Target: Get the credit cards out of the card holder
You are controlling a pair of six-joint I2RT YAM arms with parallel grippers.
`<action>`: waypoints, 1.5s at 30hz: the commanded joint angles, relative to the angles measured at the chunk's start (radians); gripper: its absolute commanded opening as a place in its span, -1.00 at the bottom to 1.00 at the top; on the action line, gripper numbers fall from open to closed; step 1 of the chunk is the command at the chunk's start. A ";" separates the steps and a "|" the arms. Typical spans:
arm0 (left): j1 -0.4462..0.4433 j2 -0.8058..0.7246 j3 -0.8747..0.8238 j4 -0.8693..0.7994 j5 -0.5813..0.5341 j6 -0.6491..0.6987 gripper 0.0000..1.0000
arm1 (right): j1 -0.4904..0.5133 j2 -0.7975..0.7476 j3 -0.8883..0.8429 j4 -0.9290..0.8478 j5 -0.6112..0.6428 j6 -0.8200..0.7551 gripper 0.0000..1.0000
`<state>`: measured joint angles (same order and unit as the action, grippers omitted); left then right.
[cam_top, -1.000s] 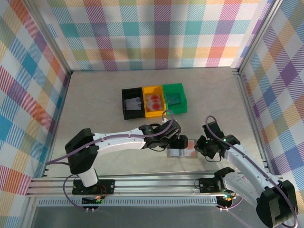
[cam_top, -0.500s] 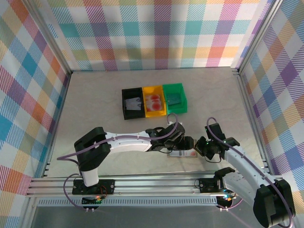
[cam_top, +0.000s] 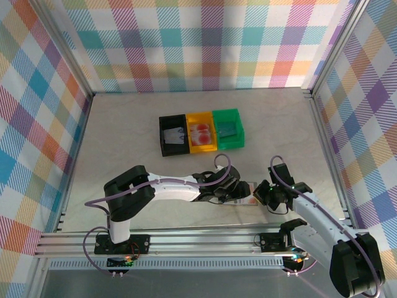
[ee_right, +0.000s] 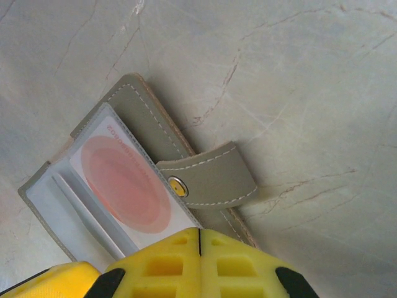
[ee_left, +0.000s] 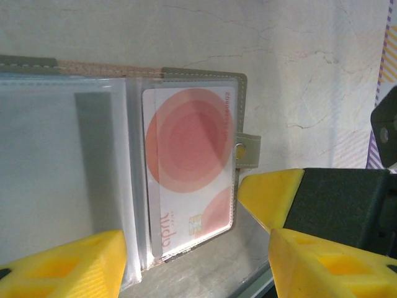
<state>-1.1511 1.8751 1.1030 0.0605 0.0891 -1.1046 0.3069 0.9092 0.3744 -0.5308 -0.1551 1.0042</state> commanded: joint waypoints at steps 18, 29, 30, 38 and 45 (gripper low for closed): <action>-0.010 0.040 -0.003 0.021 -0.045 -0.015 -0.18 | -0.006 0.000 -0.063 0.029 0.014 0.053 -1.00; -0.009 0.049 0.015 0.020 -0.097 0.035 -0.43 | -0.008 -0.008 -0.066 0.031 0.014 0.057 -1.00; -0.009 0.050 0.015 0.021 -0.099 0.035 -0.43 | -0.009 -0.009 -0.067 0.029 0.014 0.056 -1.00; -0.010 0.064 0.031 0.020 -0.131 0.054 -0.52 | -0.010 -0.010 -0.077 0.036 0.008 0.059 -1.00; -0.009 0.083 0.035 0.033 -0.151 0.055 -0.55 | -0.011 -0.016 -0.080 0.038 0.005 0.059 -1.00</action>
<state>-1.1515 1.9415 1.1156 0.0818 -0.0319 -1.0618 0.3012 0.8986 0.3195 -0.4938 -0.1585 1.0576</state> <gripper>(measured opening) 0.224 0.065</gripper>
